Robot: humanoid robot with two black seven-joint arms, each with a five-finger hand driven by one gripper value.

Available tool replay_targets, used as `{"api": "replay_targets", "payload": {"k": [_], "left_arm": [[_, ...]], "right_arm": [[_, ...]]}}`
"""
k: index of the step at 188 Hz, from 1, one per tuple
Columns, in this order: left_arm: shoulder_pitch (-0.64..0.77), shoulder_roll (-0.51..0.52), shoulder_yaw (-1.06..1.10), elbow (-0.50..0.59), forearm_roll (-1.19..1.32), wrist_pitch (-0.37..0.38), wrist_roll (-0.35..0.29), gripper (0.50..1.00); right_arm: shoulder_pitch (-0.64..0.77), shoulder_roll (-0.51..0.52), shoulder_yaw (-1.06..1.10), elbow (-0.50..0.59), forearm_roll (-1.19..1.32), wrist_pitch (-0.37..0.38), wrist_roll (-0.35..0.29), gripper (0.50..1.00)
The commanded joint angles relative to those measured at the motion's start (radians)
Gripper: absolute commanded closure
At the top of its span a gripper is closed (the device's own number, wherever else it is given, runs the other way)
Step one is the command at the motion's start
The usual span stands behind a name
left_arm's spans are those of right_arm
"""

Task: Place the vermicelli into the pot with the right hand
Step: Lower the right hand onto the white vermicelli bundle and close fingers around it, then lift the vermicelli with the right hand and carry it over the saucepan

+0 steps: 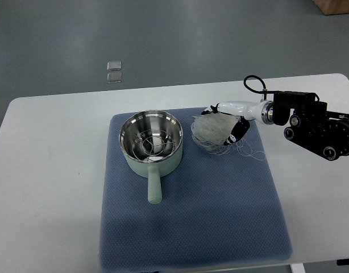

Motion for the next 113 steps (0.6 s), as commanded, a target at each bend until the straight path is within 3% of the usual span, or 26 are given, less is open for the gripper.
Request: {"api": "replay_targets", "payload": {"k": [1, 10, 14, 15, 16, 17, 19, 22, 28, 70, 113], "left_arm": [[-0.002, 0.0, 0.002, 0.0, 0.0, 0.0, 0.001, 0.5], [-0.003, 0.0, 0.002, 0.0, 0.0, 0.0, 0.001, 0.5], [-0.003, 0.0, 0.003, 0.0, 0.0, 0.0, -0.001, 0.5], [-0.003, 0.0, 0.003, 0.0, 0.0, 0.0, -0.001, 0.5], [-0.003, 0.0, 0.003, 0.0, 0.0, 0.0, -0.001, 0.5], [-0.003, 0.0, 0.003, 0.0, 0.0, 0.0, 0.001, 0.5], [-0.003, 0.0, 0.003, 0.0, 0.0, 0.0, 0.001, 0.5], [-0.005, 0.0, 0.003, 0.0, 0.0, 0.0, 0.001, 0.5], [-0.005, 0.0, 0.003, 0.0, 0.0, 0.0, 0.001, 0.5], [-0.005, 0.0, 0.006, 0.0, 0.0, 0.0, 0.001, 0.5], [-0.005, 0.0, 0.006, 0.0, 0.0, 0.0, -0.001, 0.5]], "right_arm": [[-0.001, 0.023, -0.013, -0.042, -0.052, -0.038, 0.0, 0.687], [-0.001, 0.031, -0.014, -0.044, -0.055, -0.04, -0.003, 0.736], [-0.001, 0.032, -0.016, -0.044, -0.055, -0.038, -0.003, 0.795], [-0.001, 0.032, -0.019, -0.044, -0.057, -0.037, -0.005, 0.834], [-0.001, 0.032, -0.019, -0.044, -0.057, -0.037, -0.005, 0.834], [-0.001, 0.032, -0.022, -0.044, -0.057, -0.035, -0.005, 0.872], [-0.001, 0.032, -0.022, -0.044, -0.057, -0.035, -0.005, 0.873], [-0.001, 0.034, -0.028, -0.045, -0.061, -0.032, -0.005, 0.934], [0.0, 0.035, -0.036, -0.047, -0.066, -0.029, -0.009, 1.0], [0.02, 0.037, -0.039, -0.054, -0.064, -0.04, -0.014, 1.0], [0.145, 0.015, -0.017, -0.04, 0.046, -0.041, -0.006, 1.0]]}}
